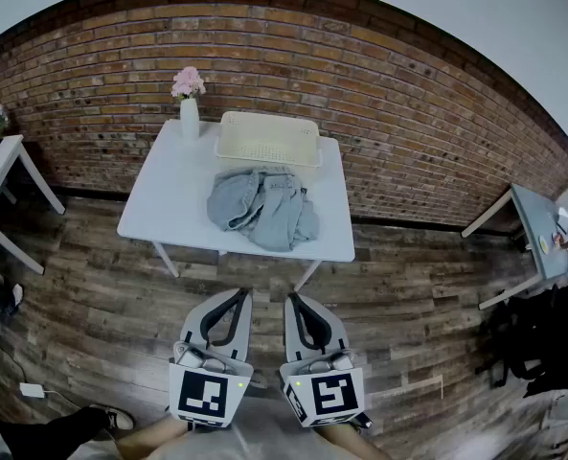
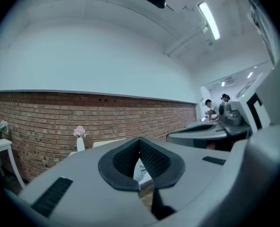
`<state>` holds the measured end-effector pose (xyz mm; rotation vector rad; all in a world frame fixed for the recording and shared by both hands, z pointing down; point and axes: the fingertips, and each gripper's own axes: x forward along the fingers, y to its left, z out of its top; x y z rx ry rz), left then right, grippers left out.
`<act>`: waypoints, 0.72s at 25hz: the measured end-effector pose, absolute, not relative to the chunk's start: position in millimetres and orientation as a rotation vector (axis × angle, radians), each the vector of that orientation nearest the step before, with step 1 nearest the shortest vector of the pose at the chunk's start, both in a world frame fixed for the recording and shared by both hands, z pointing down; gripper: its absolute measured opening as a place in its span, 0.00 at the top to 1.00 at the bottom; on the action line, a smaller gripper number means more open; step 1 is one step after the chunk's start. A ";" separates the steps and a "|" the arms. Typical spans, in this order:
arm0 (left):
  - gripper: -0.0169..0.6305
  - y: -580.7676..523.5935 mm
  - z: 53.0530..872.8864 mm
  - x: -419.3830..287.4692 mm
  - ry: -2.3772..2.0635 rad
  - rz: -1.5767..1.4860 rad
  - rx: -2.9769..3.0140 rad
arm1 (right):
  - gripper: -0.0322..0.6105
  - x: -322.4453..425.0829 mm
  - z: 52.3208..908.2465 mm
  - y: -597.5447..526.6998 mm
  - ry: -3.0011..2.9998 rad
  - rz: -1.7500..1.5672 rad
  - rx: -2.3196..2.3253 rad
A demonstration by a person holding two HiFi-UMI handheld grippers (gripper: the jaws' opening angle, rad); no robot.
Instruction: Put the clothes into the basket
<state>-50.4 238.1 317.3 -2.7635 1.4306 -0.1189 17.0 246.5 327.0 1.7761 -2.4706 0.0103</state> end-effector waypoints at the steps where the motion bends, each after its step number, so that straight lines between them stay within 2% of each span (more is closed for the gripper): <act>1: 0.96 237.6 317.2 -50.4 1.429 -0.122 -2.765 | 0.94 16.7 327.3 245.9 -2.468 0.011 1.775; 18: 0.96 229.0 333.0 -72.7 1.402 -0.116 -2.802 | 0.94 -2.1 339.5 248.7 -2.476 0.017 1.809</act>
